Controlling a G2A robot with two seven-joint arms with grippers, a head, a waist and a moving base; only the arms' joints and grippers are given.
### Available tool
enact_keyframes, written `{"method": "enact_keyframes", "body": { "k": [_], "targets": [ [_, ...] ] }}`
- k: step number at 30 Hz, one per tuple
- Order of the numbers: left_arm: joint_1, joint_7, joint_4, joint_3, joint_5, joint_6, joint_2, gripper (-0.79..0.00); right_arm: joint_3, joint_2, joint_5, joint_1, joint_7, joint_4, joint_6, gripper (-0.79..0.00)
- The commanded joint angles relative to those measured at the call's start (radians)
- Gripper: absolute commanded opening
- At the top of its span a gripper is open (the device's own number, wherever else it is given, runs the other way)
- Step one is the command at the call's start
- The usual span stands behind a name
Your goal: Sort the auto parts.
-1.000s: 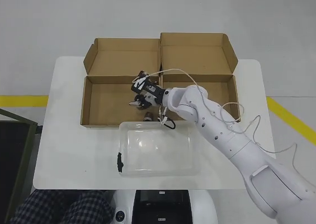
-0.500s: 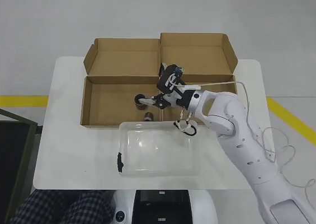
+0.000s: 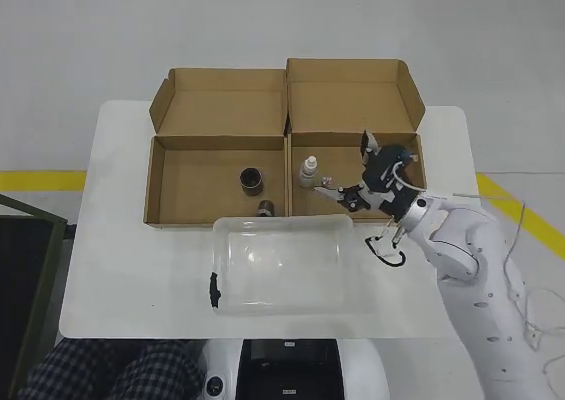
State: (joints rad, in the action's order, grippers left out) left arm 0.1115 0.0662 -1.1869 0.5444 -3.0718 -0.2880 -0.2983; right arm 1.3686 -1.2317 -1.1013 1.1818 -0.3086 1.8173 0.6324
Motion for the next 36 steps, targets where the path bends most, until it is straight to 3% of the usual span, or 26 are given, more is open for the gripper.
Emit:
{"method": "enact_keyframes", "body": {
  "k": [1, 19, 36],
  "targets": [
    [0.000, 0.000, 0.000, 0.000, 0.000, 0.000, 0.000, 0.000, 0.022, 0.004, 0.000, 0.019, 0.018, 0.004, 0.004, 0.000],
    [0.000, 0.000, 0.000, 0.000, 0.000, 0.000, 0.000, 0.000, 0.296, 0.043, -0.090, 0.291, 0.330, 0.054, 0.046, 0.000],
    [0.000, 0.000, 0.000, 0.000, 0.000, 0.000, 0.000, 0.000, 0.485, 0.062, -0.139, 0.466, 0.417, 0.099, 0.017, 0.000]
  ]
}}
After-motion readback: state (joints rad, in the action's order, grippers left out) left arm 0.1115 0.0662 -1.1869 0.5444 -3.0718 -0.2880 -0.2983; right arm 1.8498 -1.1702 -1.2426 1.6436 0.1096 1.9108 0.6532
